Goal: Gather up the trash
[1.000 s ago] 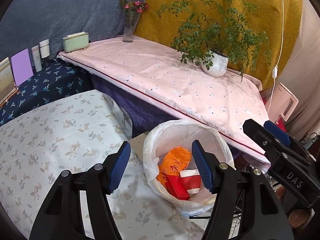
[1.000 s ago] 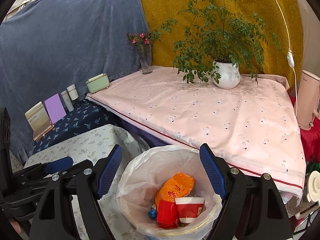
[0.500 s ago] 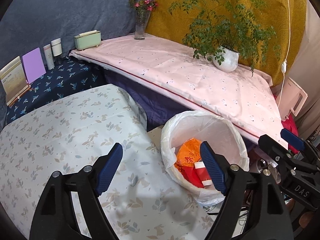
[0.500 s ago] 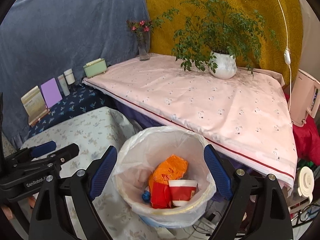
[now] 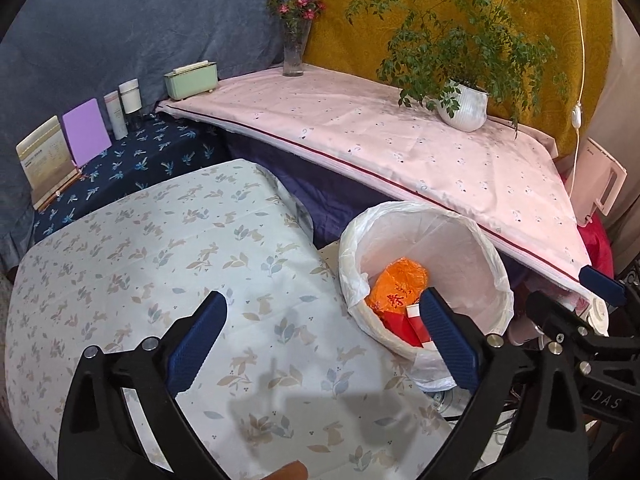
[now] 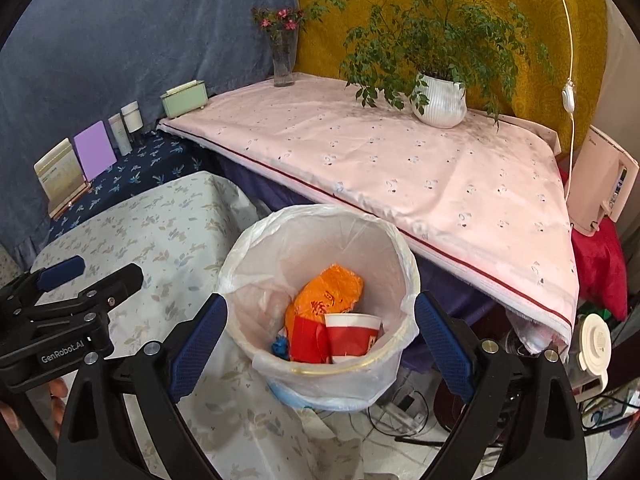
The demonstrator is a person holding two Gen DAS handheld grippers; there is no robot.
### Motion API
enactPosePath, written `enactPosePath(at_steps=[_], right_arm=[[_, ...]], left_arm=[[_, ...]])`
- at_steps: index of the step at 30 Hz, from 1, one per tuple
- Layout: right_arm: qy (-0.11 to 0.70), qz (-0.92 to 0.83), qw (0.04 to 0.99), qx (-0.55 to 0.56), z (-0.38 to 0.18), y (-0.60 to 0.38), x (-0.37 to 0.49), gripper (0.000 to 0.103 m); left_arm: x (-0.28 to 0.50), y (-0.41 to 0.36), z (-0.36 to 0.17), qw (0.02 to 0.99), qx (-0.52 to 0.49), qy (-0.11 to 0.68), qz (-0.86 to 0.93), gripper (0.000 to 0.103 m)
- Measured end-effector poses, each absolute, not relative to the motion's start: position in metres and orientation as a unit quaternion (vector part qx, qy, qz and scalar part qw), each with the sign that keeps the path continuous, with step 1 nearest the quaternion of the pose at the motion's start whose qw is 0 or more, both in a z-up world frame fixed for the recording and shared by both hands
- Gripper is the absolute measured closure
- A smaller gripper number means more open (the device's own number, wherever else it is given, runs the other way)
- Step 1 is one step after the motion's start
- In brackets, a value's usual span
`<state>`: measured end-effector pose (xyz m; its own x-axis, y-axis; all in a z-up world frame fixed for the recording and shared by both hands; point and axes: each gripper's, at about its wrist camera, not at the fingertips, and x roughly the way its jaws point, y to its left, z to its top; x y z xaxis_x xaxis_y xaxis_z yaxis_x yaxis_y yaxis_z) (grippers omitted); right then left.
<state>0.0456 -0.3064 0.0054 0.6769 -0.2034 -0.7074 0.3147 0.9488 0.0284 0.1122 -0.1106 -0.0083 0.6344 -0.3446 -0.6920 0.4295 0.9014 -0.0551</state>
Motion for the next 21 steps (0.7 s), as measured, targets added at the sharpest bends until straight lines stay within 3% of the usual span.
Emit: enactPosePath(at_steps=[21], right_arm=[[0.387, -0.131, 0.911, 0.059, -0.008, -0.304, 0.036, 0.007]], left_arm=[[0.101, -0.112, -0.024, 0.889, 0.053, 0.403, -0.211, 0.009]])
